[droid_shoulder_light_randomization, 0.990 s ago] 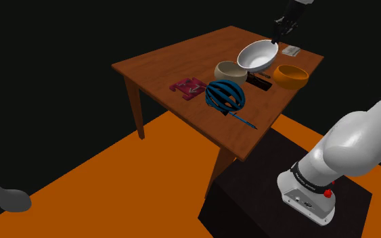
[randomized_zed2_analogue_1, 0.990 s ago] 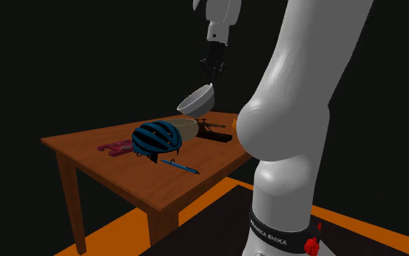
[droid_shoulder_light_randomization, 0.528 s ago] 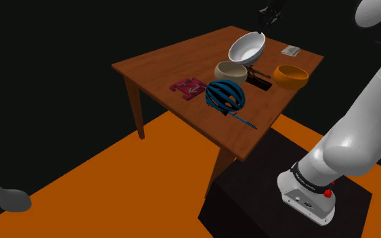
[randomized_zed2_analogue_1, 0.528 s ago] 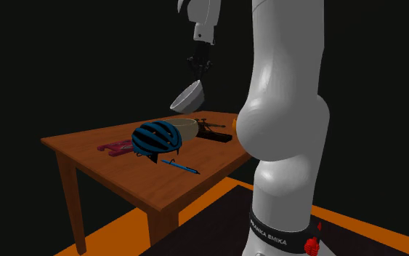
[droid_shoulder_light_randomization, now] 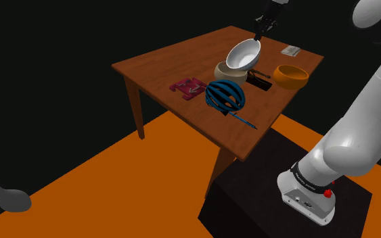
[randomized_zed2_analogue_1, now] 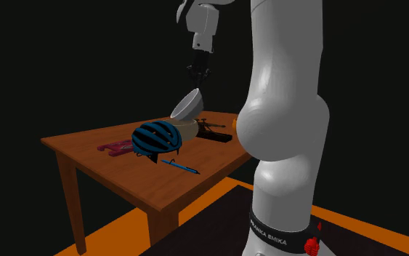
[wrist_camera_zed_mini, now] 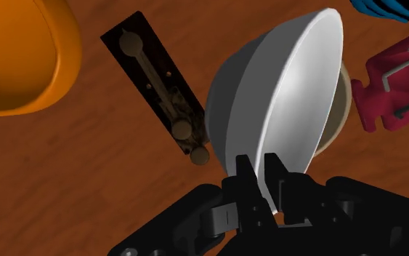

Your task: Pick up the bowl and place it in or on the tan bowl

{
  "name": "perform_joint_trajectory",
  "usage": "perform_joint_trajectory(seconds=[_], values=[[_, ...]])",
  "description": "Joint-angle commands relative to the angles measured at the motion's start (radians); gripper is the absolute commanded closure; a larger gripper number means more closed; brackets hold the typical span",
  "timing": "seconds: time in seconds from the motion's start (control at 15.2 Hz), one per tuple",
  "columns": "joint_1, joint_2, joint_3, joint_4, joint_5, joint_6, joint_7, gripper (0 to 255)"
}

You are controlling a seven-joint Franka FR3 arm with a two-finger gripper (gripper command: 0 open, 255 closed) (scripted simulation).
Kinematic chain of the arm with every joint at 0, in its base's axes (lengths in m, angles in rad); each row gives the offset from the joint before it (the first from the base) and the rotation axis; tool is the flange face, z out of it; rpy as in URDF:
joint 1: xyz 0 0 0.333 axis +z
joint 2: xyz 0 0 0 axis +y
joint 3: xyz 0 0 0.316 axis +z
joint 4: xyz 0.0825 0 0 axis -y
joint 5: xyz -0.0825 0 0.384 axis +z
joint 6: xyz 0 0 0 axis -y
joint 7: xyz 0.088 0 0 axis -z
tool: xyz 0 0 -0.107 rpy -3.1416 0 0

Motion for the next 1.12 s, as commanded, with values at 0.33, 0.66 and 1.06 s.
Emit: perform_joint_trajectory(seconds=[0.33, 0.66, 1.06], values=[[0.005, 0.000, 0.003, -0.092, 0.005, 0.093, -0.013, 255], [0.006, 0.009, 0.006, -0.150, 0.016, 0.156, -0.026, 255], [0.003, 0.018, 0.010, -0.184, 0.025, 0.196, -0.036, 255]])
